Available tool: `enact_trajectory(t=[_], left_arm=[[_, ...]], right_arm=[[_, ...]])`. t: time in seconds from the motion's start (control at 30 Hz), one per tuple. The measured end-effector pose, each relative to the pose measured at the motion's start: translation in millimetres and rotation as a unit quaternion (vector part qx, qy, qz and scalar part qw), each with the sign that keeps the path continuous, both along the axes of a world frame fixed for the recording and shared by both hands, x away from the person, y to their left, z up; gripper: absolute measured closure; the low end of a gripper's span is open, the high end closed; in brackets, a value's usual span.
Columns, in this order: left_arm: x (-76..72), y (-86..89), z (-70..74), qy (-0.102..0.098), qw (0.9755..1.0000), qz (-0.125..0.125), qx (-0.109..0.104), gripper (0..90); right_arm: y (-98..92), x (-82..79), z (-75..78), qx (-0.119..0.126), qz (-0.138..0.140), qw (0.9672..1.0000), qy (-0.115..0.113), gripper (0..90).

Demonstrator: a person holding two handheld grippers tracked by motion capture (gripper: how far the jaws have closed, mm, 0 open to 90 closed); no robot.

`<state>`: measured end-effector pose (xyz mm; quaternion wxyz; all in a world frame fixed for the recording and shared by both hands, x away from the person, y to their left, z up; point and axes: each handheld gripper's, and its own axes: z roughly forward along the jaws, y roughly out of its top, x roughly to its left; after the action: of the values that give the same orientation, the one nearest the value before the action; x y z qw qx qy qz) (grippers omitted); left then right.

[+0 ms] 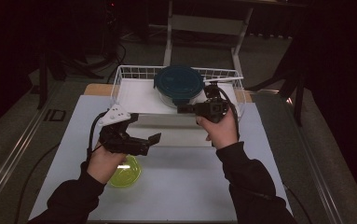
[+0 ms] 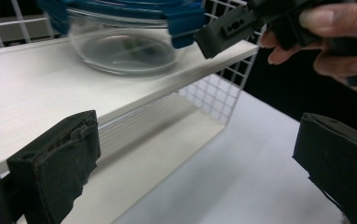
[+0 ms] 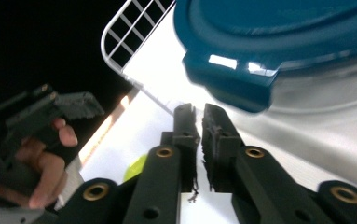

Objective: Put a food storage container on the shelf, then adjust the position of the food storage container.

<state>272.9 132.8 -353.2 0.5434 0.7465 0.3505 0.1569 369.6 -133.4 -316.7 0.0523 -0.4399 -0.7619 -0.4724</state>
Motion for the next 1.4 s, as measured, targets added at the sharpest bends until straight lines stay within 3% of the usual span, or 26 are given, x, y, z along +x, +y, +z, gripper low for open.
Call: enact_trajectory(t=[0.1,0.23,0.33,0.47,0.5,0.53,0.63,0.67,0.77,0.8,0.9,1.1,1.23,1.4], left_arm=[[-4.7,1.6,-2.0,-0.008,0.9996,-0.024,-0.014,0.1],[-10.7,2.2,-2.6,-0.02,0.9988,-0.042,-0.015,0.2],[-21.1,1.4,-3.2,-0.029,0.9976,-0.062,0.002,0.1],[-29.9,2.0,-7.5,-0.025,0.9964,-0.081,0.007,0.2],[-29.9,2.0,-7.5,-0.025,0.9964,-0.081,0.007,0.2],[-35.3,3.4,-12.1,-0.03,0.9963,-0.078,0.018,0.2],[-38.0,7.0,-16.6,-0.026,0.9964,-0.079,0.018,0.2],[-40.1,12.7,-23.2,-0.015,0.9964,-0.082,0.013,0.2],[-40.7,16.4,-27.1,-0.008,0.9966,-0.081,0.014,0.2],[-42.4,24.4,-36.6,-0.003,0.997,-0.076,0.018,0.3],[-44.0,34.7,-45.5,0.006,0.9971,-0.074,0.018,0.6],[-48.3,54.9,-60.2,0.01,0.9975,-0.062,0.032,3.3],[-51.7,71.1,-69.4,0.015,0.9979,-0.054,0.031,5.9],[-54.9,90.5,-83.5,0.028,0.9981,-0.047,0.03,17.7]], right_arm=[[-1.6,-10.7,-3.1,-0.003,0.016,0.9998,-0.014,70.8],[-8.6,-27.1,-8.5,-0.004,0.028,0.9987,-0.043,56.5],[-16.0,-39.0,-13.1,0.007,0.034,0.9978,-0.057,43.0],[-26.3,-52.4,-21.2,0.032,0.04,0.9958,-0.076,23.1],[-26.3,-52.4,-21.2,0.032,0.04,0.9958,-0.076,23.1],[-32.2,-60.6,-25.5,0.038,0.051,0.9934,-0.096,16.7],[-37.7,-64.8,-29.4,0.043,0.052,0.9935,-0.092,16.5],[-44.2,-71.0,-34.3,0.033,0.045,0.9921,-0.112,14.6],[-47.5,-74.3,-36.9,0.03,0.043,0.9916,-0.118,14.6],[-56.1,-85.0,-45.2,0.022,0.043,0.9904,-0.129,14.6],[-64.8,-96.2,-53.3,0.017,0.041,0.9886,-0.144,14.6],[-78.3,-113.0,-67.0,0.023,0.036,0.9859,-0.162,14.6],[-86.7,-120.6,-74.7,0.027,0.031,0.9861,-0.161,14.6],[-95.5,-128.0,-83.5,0.028,0.021,0.9868,-0.158,14.9]])
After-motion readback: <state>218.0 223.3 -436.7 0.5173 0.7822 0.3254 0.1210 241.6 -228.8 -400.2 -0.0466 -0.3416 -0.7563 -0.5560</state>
